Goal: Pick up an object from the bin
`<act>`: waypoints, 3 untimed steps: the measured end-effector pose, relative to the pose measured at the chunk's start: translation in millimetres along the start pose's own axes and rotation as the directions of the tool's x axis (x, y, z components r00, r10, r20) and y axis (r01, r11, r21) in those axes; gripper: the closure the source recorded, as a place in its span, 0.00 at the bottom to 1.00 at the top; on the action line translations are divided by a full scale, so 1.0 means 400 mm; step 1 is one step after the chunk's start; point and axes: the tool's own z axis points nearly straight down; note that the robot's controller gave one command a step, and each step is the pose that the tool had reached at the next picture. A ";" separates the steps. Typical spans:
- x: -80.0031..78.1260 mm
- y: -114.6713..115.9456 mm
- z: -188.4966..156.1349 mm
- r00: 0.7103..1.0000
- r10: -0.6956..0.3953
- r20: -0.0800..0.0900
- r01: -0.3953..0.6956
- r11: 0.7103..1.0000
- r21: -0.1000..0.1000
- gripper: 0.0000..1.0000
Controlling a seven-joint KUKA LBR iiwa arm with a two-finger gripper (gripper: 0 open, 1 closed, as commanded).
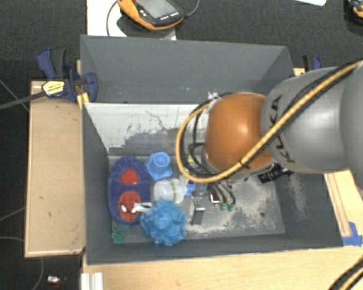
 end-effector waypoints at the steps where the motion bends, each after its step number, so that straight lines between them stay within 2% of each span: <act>1: -0.005 -0.001 -0.008 1.000 0.004 0.007 -0.004 1.000 -0.001 0.00; 2: -0.037 0.114 0.064 0.999 -0.044 0.012 0.044 0.999 -0.001 0.00; 3: -0.056 0.184 0.076 0.996 -0.086 0.015 0.086 0.996 0.002 0.00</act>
Offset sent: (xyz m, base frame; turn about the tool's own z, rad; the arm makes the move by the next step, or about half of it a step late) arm 0.0137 0.0543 -0.0324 -0.0501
